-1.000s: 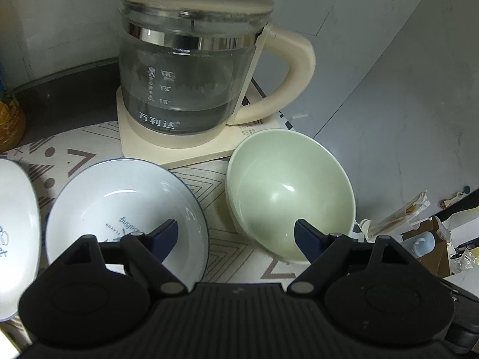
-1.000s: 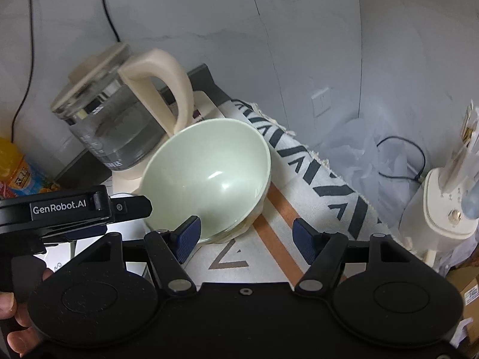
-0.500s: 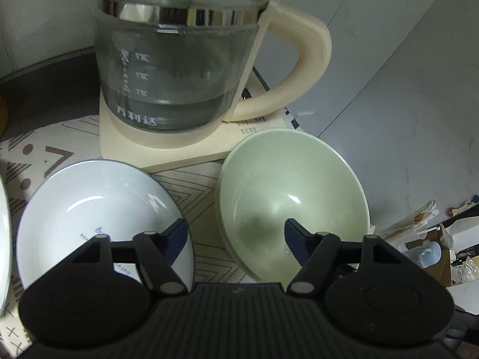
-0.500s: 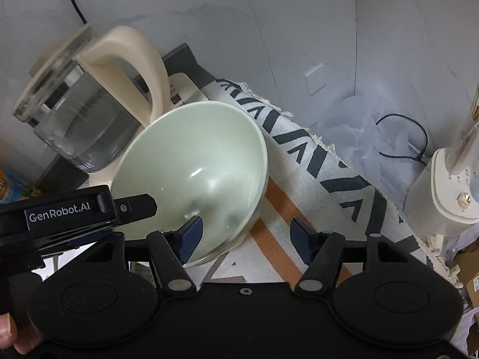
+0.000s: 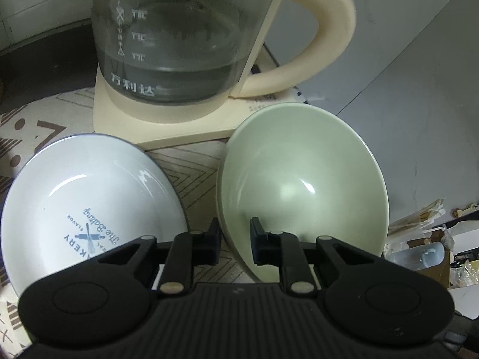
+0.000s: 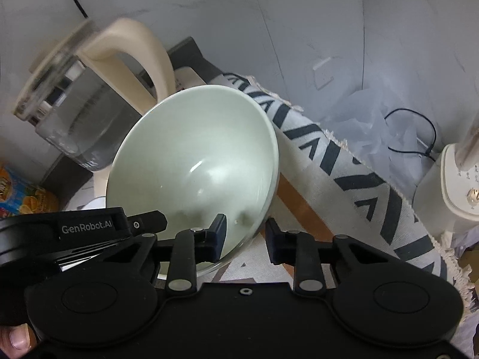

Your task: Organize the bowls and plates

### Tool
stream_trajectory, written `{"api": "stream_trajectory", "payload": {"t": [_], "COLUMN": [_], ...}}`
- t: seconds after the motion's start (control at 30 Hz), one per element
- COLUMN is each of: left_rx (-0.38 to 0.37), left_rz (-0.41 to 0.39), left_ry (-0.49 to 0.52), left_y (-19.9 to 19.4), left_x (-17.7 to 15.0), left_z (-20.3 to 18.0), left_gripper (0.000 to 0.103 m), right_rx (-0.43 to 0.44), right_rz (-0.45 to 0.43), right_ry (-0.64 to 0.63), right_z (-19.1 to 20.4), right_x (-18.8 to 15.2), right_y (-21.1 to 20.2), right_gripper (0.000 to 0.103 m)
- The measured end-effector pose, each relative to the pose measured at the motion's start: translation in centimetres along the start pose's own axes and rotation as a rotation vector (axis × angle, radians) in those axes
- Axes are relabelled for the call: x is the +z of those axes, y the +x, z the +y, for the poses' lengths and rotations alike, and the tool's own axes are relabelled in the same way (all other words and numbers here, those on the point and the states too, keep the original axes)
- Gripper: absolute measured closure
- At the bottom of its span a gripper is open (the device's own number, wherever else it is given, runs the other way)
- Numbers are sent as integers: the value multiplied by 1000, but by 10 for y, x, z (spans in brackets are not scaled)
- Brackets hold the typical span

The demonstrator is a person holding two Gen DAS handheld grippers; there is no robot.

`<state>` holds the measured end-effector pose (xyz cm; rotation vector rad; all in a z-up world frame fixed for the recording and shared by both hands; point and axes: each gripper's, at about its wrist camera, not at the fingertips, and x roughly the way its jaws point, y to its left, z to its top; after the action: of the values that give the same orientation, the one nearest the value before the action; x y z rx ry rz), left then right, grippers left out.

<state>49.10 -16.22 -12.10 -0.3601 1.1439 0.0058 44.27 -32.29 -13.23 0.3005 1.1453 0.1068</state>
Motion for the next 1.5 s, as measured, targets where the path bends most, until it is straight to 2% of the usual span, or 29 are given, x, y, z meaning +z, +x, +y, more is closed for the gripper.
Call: {"api": "stream_trajectory", "payload": {"t": [0.6,1.5], "left_rx": [-4,3], "left_rz": [-98,-231], "left_ry": [7,-23], "left_y": [-58,-147], "left_x": [-13,-71], "left_z": [-5,-2], "left_gripper": [86,86], "right_rx": [42,135], "right_rz": [-86,-182], "right_ry": [-52,-134], "right_z": [13,23], "right_x": [-9,-55], "right_y": [-52,-118], "right_gripper": [76,76]}}
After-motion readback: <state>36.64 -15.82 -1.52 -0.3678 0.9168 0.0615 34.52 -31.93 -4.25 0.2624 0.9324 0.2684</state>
